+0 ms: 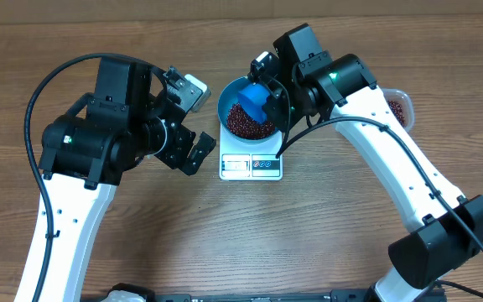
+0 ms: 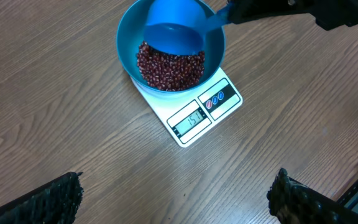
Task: Scoop item into bowl and weigh 150g on scale
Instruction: 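Carry the scoop left over the teal bowl on the scale, then tilt the scoop with the right gripper to tip a few beans in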
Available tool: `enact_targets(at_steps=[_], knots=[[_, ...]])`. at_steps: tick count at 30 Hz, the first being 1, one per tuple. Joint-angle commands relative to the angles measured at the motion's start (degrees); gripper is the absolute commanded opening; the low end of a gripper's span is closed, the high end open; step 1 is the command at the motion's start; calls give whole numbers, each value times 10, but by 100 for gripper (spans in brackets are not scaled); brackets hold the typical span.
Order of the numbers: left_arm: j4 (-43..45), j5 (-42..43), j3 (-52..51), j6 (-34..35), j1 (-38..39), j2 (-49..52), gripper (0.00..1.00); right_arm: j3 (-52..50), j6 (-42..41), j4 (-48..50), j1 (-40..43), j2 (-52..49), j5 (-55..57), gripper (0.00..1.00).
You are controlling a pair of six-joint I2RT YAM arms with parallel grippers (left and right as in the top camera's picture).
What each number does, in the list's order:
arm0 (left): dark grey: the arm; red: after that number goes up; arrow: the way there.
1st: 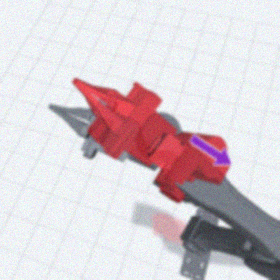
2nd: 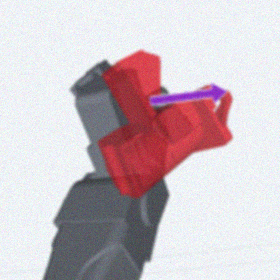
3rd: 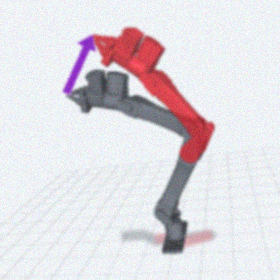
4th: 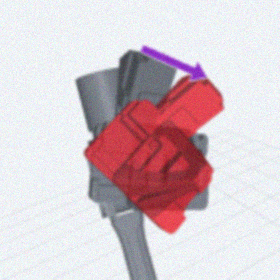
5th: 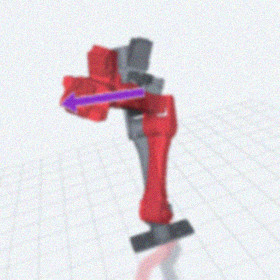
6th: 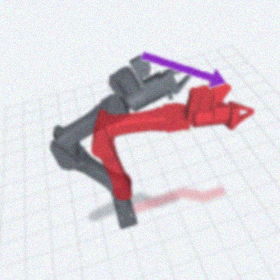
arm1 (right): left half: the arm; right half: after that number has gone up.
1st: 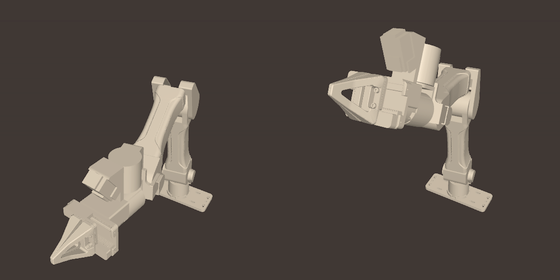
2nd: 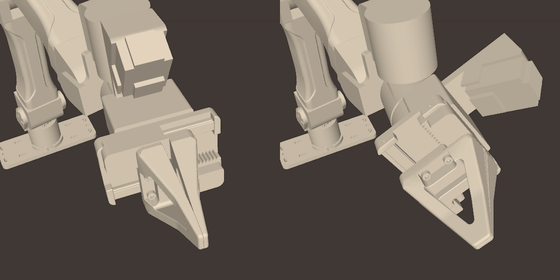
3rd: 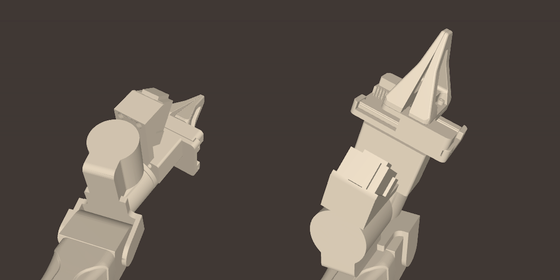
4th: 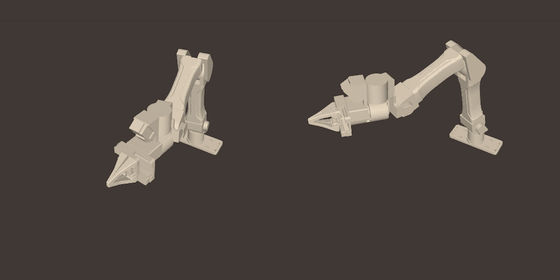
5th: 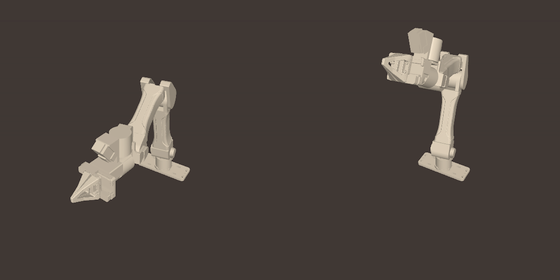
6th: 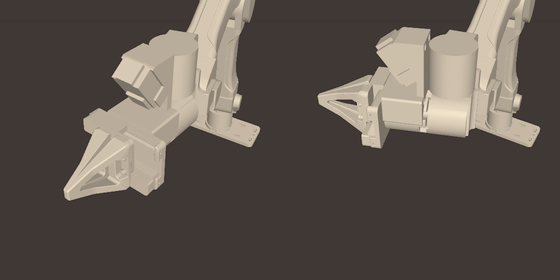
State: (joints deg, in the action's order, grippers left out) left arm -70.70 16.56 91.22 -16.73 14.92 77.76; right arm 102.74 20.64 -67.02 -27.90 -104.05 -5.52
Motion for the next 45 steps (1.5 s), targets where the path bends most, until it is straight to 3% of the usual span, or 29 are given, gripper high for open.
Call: enact_targets(at_steps=[1,18,45], knots=[[2,9,8,-9,1,-2,100,-2,4,15,-8,-10,31,4],[2,9,8,-9,1,-2,100,-41,5,54,-36,-27,106,4],[2,9,8,-9,1,-2,100,-19,-27,38,-42,-27,70,4]])
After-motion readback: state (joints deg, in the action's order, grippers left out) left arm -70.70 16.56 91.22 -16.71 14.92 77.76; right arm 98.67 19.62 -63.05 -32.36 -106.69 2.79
